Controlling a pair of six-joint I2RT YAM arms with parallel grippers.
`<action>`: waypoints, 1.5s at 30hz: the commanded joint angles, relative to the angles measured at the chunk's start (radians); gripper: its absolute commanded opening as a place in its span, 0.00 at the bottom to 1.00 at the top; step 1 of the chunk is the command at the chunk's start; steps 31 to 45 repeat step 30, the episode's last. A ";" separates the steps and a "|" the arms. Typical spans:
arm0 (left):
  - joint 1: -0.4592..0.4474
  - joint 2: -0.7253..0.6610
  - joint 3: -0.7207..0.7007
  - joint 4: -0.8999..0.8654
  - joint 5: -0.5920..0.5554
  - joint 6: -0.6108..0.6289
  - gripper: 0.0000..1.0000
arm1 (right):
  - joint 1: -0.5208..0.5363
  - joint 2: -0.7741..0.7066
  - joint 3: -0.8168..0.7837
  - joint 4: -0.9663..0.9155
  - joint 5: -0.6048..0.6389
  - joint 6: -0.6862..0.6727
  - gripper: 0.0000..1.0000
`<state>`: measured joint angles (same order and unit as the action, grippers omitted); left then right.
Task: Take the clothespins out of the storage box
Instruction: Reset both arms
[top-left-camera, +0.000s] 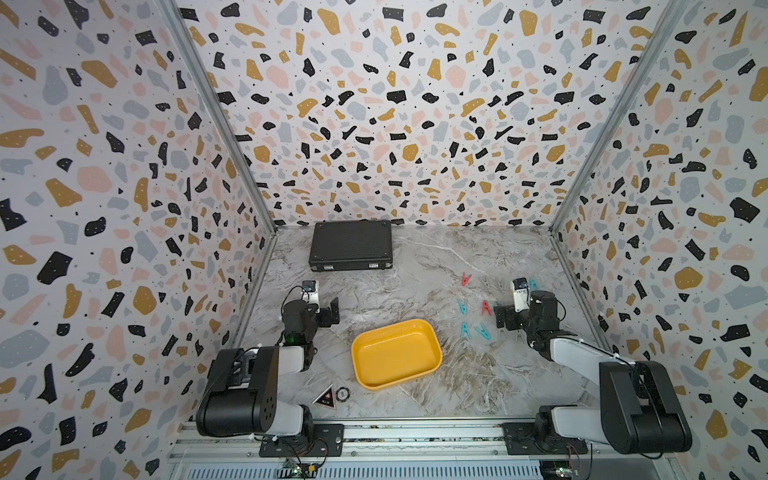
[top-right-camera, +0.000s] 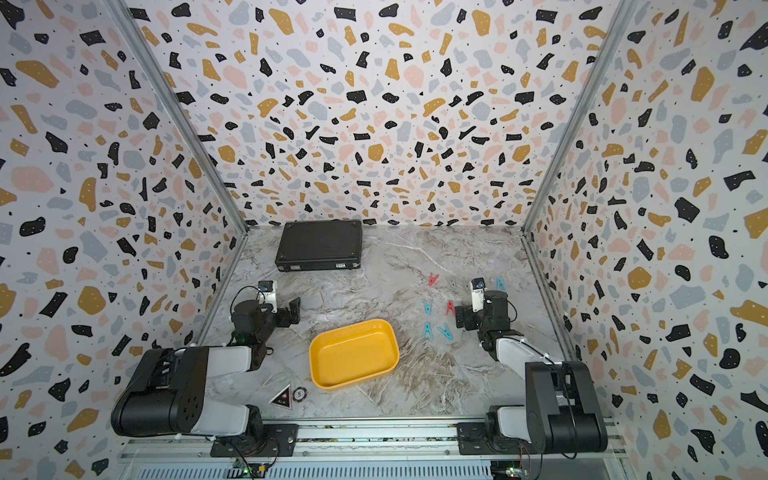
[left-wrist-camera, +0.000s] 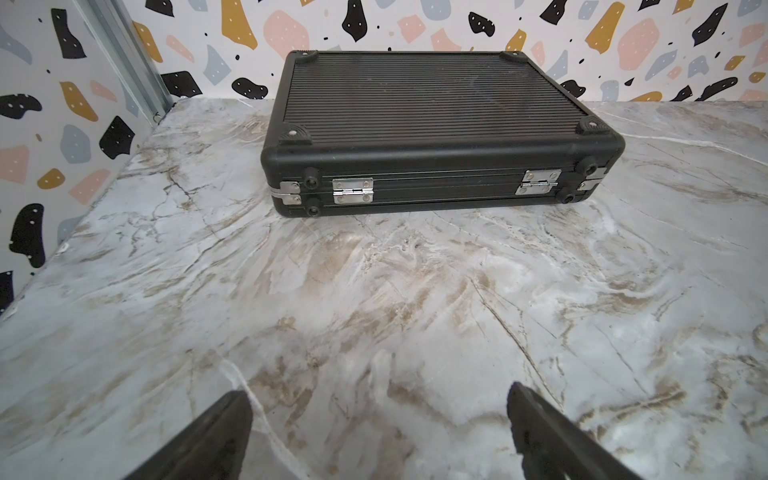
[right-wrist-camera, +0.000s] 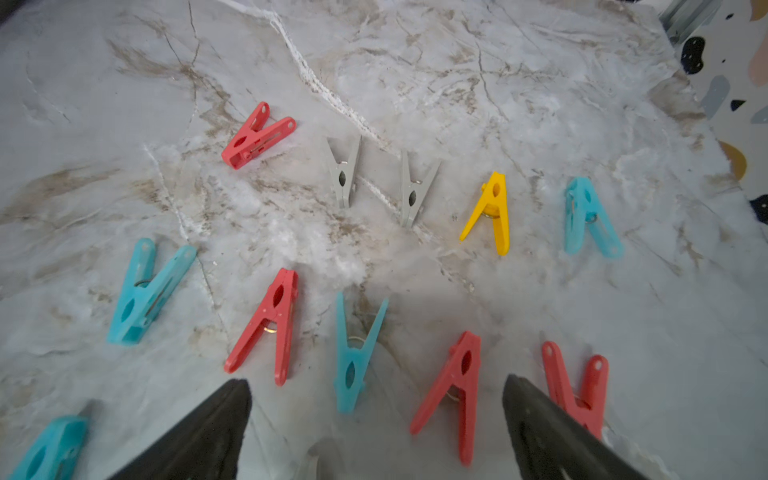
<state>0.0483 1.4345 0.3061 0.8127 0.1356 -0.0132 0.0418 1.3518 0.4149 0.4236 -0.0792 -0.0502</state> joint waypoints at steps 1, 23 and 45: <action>-0.005 -0.008 0.016 0.037 -0.007 -0.007 1.00 | -0.033 0.073 -0.046 0.352 -0.012 -0.008 0.99; -0.005 -0.008 0.018 0.034 -0.010 -0.003 1.00 | -0.056 0.156 -0.069 0.459 -0.013 0.013 0.99; -0.011 -0.007 0.018 0.036 -0.020 -0.003 1.00 | -0.057 0.159 -0.070 0.465 -0.013 0.014 0.99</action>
